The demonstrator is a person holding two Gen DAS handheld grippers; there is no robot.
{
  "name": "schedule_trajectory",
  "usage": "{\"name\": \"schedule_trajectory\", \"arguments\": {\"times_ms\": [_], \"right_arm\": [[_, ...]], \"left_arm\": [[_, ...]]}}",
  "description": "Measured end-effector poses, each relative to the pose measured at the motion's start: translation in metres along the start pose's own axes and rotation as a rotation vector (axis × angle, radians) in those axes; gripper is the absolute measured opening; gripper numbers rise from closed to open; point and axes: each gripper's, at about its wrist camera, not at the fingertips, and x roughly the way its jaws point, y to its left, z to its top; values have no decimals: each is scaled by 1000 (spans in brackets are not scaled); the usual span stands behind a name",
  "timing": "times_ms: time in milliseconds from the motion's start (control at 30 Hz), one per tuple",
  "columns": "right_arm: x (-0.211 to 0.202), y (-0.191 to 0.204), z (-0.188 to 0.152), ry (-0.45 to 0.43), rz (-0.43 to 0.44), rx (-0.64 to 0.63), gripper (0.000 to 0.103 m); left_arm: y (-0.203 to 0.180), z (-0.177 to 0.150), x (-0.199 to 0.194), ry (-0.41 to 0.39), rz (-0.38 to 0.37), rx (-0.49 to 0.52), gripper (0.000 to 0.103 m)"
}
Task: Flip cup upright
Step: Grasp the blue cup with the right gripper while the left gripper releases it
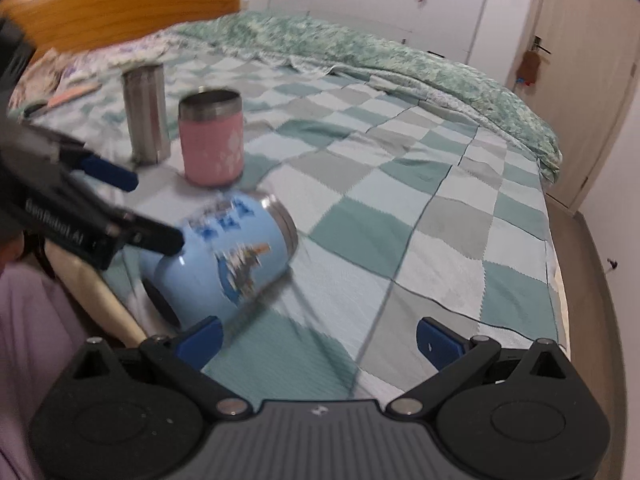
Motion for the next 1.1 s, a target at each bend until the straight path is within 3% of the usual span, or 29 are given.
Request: {"name": "schedule_trajectory", "arguments": {"times_ms": [267,667,833,1100], "right_arm": [[26,23,43,59,-24,221,103],[104,25,72,270,-94,543,103],[130,27,75,338,-103,590,102],[160,27,75,430,-99,608,84]], "left_arm": [[52,-11,6,-59,-22,141,103],[101,-9,41,-63,-124,167,103],[107,-11,52,-53,-139,164,103],[108,-14,54,-57,-153,152,103]]}}
